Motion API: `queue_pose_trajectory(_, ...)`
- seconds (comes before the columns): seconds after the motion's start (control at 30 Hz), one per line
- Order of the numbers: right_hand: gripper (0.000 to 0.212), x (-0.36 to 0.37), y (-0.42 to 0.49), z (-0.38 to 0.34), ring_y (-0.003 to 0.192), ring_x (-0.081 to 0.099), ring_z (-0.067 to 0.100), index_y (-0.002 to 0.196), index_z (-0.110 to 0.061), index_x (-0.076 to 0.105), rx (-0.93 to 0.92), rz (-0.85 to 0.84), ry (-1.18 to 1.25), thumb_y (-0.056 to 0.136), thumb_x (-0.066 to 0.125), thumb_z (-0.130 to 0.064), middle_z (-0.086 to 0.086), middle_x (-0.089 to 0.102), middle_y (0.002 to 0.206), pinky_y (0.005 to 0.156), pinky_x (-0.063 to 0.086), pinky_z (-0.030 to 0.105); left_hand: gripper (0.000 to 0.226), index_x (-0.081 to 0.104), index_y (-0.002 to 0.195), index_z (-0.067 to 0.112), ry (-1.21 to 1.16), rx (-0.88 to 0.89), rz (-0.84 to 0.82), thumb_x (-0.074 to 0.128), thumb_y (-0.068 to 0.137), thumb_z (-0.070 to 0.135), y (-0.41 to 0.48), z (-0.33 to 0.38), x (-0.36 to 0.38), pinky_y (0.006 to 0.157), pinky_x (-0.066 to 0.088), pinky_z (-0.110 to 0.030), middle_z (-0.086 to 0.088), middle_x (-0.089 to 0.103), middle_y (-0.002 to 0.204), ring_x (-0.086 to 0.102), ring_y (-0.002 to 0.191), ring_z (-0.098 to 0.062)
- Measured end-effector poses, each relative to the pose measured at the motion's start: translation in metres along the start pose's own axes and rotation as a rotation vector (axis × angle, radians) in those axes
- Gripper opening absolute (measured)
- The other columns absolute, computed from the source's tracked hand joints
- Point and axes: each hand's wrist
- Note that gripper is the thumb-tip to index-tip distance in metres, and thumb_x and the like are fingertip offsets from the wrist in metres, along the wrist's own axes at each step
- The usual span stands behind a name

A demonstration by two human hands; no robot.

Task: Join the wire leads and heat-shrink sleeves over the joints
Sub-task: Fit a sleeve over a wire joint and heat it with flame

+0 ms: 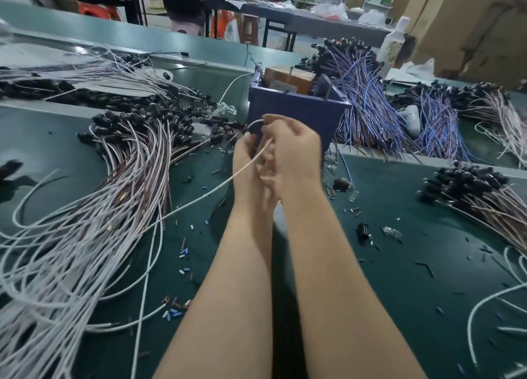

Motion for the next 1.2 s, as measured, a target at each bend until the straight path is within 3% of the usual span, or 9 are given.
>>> queue_pose_trajectory(0.07, 0.022, -0.023, 0.005, -0.015, 0.039, 0.046, 0.004, 0.082, -0.003, 0.067, 0.107, 0.001, 0.217, 0.088, 0.047, 0.004, 0.002, 0.057, 0.058, 0.039, 0.039, 0.017, 0.018, 0.053, 0.089, 0.014, -0.033, 0.02, 0.066, 0.05, 0.093, 0.031, 0.001, 0.001, -0.003, 0.055, 0.041, -0.018, -0.002, 0.059, 0.079, 0.053, 0.062, -0.012)
queue_pose_trajectory(0.17, 0.025, -0.051, 0.007, -0.028, 0.052, 0.061, 0.008, 0.091, 0.003, 0.066, 0.137, -0.077, 0.322, 0.089, 0.043, 0.012, 0.006, 0.063, 0.067, 0.052, 0.051, 0.016, 0.019, 0.051, 0.095, 0.016, -0.009, 0.077, 0.138, 0.057, 0.092, 0.034, 0.004, 0.001, -0.003, 0.05, 0.042, -0.017, -0.001, 0.064, 0.078, 0.052, 0.053, -0.008)
queue_pose_trajectory(0.37, 0.015, -0.078, 0.012, -0.029, 0.063, 0.054, 0.001, 0.095, -0.013, 0.07, -0.3, 0.059, -0.611, 0.089, 0.066, -0.026, -0.008, 0.063, 0.073, 0.062, 0.045, 0.01, 0.023, 0.059, 0.087, 0.02, 0.586, 0.452, 0.188, 0.041, 0.101, 0.02, 0.007, -0.011, 0.0, 0.057, 0.043, -0.017, 0.006, 0.06, 0.074, 0.051, 0.058, -0.003)
queue_pose_trajectory(0.5, 0.031, -0.079, 0.012, -0.023, 0.06, 0.047, 0.004, 0.082, -0.014, 0.069, -0.464, 0.159, -0.698, 0.095, 0.054, -0.037, -0.003, 0.061, 0.071, 0.057, 0.034, 0.014, 0.016, 0.055, 0.089, 0.024, 0.684, 0.466, 0.171, 0.044, 0.1, 0.02, 0.007, -0.014, 0.003, 0.057, 0.045, -0.017, 0.008, 0.057, 0.086, 0.052, 0.063, -0.003)
queue_pose_trajectory(0.67, 0.027, -0.072, 0.011, -0.02, 0.045, 0.049, 0.005, 0.075, -0.017, 0.06, -0.466, 0.087, -0.413, 0.098, 0.051, -0.029, -0.005, 0.055, 0.057, 0.048, 0.04, 0.019, 0.014, 0.053, 0.094, 0.02, 0.695, 0.273, 0.098, 0.044, 0.1, 0.029, 0.006, -0.017, 0.005, 0.054, 0.041, -0.02, 0.003, 0.064, 0.097, 0.043, 0.052, -0.005)
queue_pose_trajectory(0.83, 0.031, -0.075, 0.015, -0.017, 0.039, 0.038, 0.005, 0.078, -0.009, 0.061, -0.231, -0.021, 0.002, 0.101, 0.043, -0.021, -0.004, 0.05, 0.054, 0.039, 0.03, 0.015, 0.029, 0.062, 0.09, 0.01, 0.797, 0.219, -0.054, 0.042, 0.101, 0.028, 0.001, -0.021, 0.011, 0.039, 0.027, -0.016, -0.004, 0.07, 0.078, 0.028, 0.038, -0.005)
queue_pose_trajectory(1.07, 0.025, -0.094, 0.018, -0.026, 0.034, 0.033, 0.002, 0.091, -0.008, 0.058, -0.004, -0.437, 0.778, 0.095, 0.039, -0.023, -0.007, 0.044, 0.048, 0.035, 0.028, 0.012, 0.033, 0.065, 0.093, 0.011, 0.789, 0.047, -0.094, 0.042, 0.1, 0.034, -0.001, -0.021, 0.011, 0.049, 0.031, -0.018, -0.001, 0.071, 0.082, 0.036, 0.047, -0.007)
queue_pose_trajectory(1.13, 0.024, -0.095, 0.018, -0.025, 0.031, 0.035, 0.002, 0.088, -0.007, 0.06, 0.114, -0.516, 0.746, 0.092, 0.042, -0.023, -0.005, 0.046, 0.047, 0.032, 0.028, 0.01, 0.046, 0.065, 0.099, 0.011, 0.795, -0.091, -0.15, 0.034, 0.1, 0.045, -0.002, -0.021, 0.011, 0.062, 0.043, -0.023, 0.0, 0.071, 0.085, 0.052, 0.062, -0.01)
queue_pose_trajectory(1.2, 0.027, -0.094, 0.017, -0.017, 0.033, 0.036, 0.001, 0.082, -0.007, 0.062, 0.249, -0.461, 0.386, 0.097, 0.043, -0.019, -0.003, 0.048, 0.049, 0.031, 0.03, 0.011, 0.054, 0.06, 0.106, 0.007, 0.705, -0.206, -0.24, 0.025, 0.101, 0.047, -0.004, -0.022, 0.012, 0.064, 0.05, -0.025, -0.002, 0.07, 0.078, 0.062, 0.065, -0.013)
Point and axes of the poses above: each hand's wrist, its own y-axis towards the middle knuckle, its own x-axis out of the palm, z = x × y
